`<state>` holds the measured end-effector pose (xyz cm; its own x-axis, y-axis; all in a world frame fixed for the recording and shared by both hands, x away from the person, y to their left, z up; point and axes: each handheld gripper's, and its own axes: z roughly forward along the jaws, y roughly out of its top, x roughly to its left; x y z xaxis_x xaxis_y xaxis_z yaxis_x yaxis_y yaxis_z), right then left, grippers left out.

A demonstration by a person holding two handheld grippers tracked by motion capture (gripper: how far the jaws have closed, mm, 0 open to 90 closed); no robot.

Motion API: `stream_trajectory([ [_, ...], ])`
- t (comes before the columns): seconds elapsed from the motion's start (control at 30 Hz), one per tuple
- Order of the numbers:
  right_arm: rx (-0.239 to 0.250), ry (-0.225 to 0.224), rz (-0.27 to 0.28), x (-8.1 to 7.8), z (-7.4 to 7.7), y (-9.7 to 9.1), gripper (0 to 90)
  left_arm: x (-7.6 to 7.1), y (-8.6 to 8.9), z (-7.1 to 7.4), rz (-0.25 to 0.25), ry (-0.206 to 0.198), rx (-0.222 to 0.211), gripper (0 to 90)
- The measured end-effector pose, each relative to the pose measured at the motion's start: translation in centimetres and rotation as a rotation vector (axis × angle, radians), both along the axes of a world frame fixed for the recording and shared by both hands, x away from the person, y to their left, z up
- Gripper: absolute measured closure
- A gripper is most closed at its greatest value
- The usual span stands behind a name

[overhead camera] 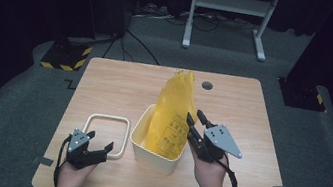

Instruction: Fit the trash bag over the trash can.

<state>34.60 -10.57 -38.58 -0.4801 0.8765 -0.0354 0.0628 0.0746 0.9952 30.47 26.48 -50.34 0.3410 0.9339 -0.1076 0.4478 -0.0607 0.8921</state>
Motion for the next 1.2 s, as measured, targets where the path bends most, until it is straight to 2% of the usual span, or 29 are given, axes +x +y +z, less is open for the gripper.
stream_trajectory([
  [0.1, 0.004, 0.031, -0.019, 1.5, 0.3, 0.7, 60.9, -0.1, 0.1, 0.2, 0.013, -0.019, 0.001, 15.0],
  [0.2, 0.008, 0.038, -0.01, 2.6, 0.6, 1.3, 61.3, -0.3, 0.2, 0.4, 0.016, -0.032, 0.005, 15.0],
  [0.27, -0.002, 0.037, -0.02, 3.1, 0.7, 1.6, 62.9, -0.5, 0.2, 0.5, 0.023, -0.043, -0.001, 15.0],
  [0.37, -0.009, 0.065, -0.016, 4.0, 0.9, 2.2, 64.9, -0.5, 0.0, 0.7, 0.021, -0.052, 0.0, 15.0],
  [0.47, -0.018, 0.08, -0.012, 4.6, 0.9, 2.5, 70.1, -0.3, -0.1, 0.7, 0.02, -0.055, -0.008, 15.1],
  [0.53, -0.027, 0.109, 0.007, 4.9, 0.8, 2.5, 81.3, -0.3, -0.2, 0.7, 0.011, -0.046, -0.007, 15.4],
  [0.57, -0.024, 0.111, 0.016, 4.6, 0.7, 2.3, 86.1, -0.3, -0.3, 0.8, 0.009, -0.048, -0.012, 16.5],
  [0.6, -0.019, 0.089, 0.029, 4.0, 0.6, 2.0, 89.4, -0.4, -0.3, 1.0, 0.014, -0.055, -0.012, 17.4],
  [0.77, 0.001, 0.022, 0.076, 1.0, 0.3, 0.9, 89.6, -0.8, -0.4, 2.2, 0.027, -0.102, 0.002, 18.7],
  [0.9, -0.001, -0.009, 0.101, -1.2, 0.1, 0.3, 89.5, -1.3, -0.8, 4.3, 0.039, -0.156, -0.011, 18.9],
  [1.03, -0.005, -0.029, 0.125, -2.8, -0.3, -0.1, 89.5, -1.7, -2.3, 6.5, 0.005, -0.212, -0.012, 19.2],
  [1.2, 0.008, -0.01, 0.143, -4.3, -1.2, -0.5, 89.5, -1.1, -5.2, 8.7, -0.062, -0.258, 0.012, 17.9],
])
